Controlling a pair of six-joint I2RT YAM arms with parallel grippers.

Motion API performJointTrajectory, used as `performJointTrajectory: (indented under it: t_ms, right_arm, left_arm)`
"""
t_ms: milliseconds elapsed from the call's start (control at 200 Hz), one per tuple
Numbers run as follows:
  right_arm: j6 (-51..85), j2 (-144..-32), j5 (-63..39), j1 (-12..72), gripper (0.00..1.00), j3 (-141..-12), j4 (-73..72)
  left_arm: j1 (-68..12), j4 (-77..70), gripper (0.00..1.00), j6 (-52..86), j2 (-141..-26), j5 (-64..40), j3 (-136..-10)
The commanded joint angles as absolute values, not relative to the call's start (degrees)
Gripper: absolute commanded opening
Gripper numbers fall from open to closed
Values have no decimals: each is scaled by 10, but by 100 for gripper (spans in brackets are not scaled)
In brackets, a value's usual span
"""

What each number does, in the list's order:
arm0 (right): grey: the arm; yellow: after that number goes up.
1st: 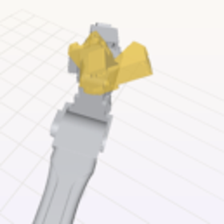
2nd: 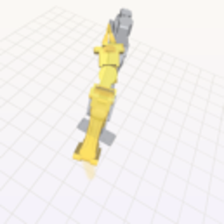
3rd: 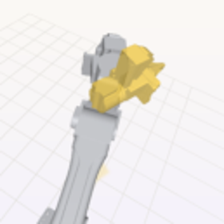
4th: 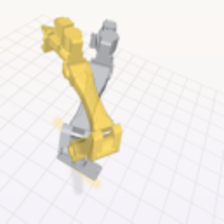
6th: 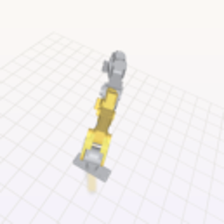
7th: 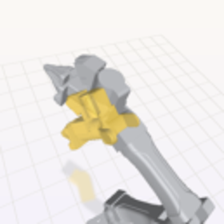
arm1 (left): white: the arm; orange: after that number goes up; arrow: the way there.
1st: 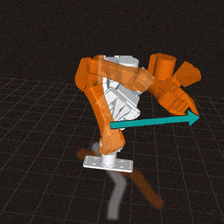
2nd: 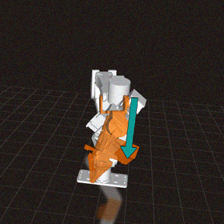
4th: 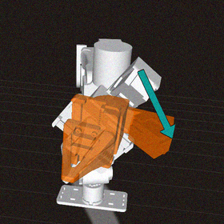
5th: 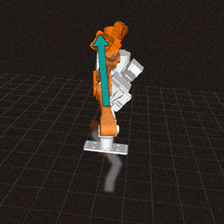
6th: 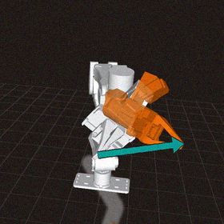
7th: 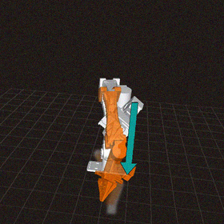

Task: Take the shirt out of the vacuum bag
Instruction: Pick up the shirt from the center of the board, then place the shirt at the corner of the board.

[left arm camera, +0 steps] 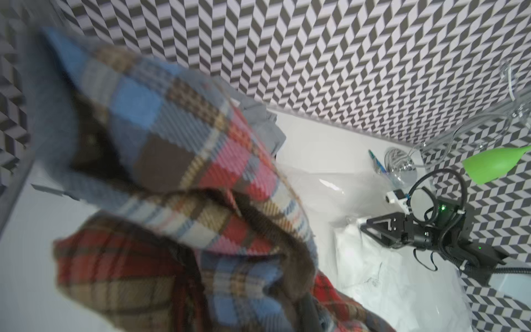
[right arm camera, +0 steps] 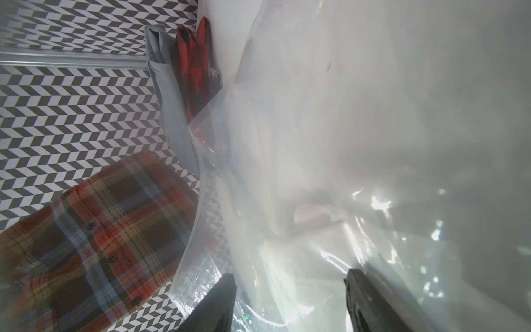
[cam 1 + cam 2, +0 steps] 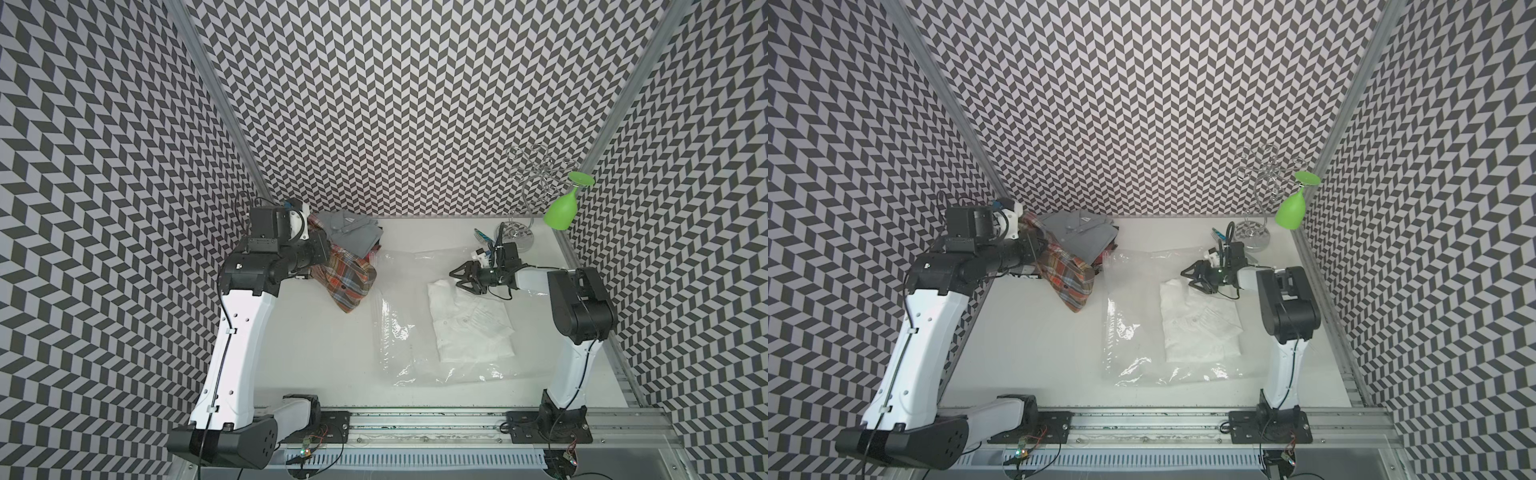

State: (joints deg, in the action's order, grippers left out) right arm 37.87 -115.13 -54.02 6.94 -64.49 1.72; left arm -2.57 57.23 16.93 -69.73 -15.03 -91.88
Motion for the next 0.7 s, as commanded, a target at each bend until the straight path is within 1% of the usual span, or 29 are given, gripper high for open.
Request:
performJointTrajectory:
  t_ms: [0,45,150,230,305,355,436,551,696]
  right_arm:
    - [362,-1129,-570,72,65,-659,31]
    - [360,-1130,-578,74,66,-665,34]
    - [361,-1124,-593,75,73,-669,30]
    - [361,-1114,-601,78,76,-669,26]
    - [363,-1108,-607,81,77,-669,27]
    - [366,-1106,-606,82,77,-667,29]
    - [367,-1106,-606,83,78,-665,31]
    - [364,-1111,-606,83,78,-663,41]
    - [354,-1118,-600,83,78,-663,54]
  left_arm:
    - [-16,559,0,144,-700,-121,-980]
    - [-14,558,0,141,-712,-117,-1002]
    - [-12,552,0,117,-748,-109,-1049]
    - [-12,554,0,86,-775,-75,-1079]
    - [-12,562,0,54,-802,-21,-1094]
    - [-9,554,0,32,-812,-2,-1093]
    - [24,534,0,9,-824,-25,-1092]
    - [96,502,0,4,-843,-97,-1092]
    - [140,499,0,-18,-875,-135,-1114]
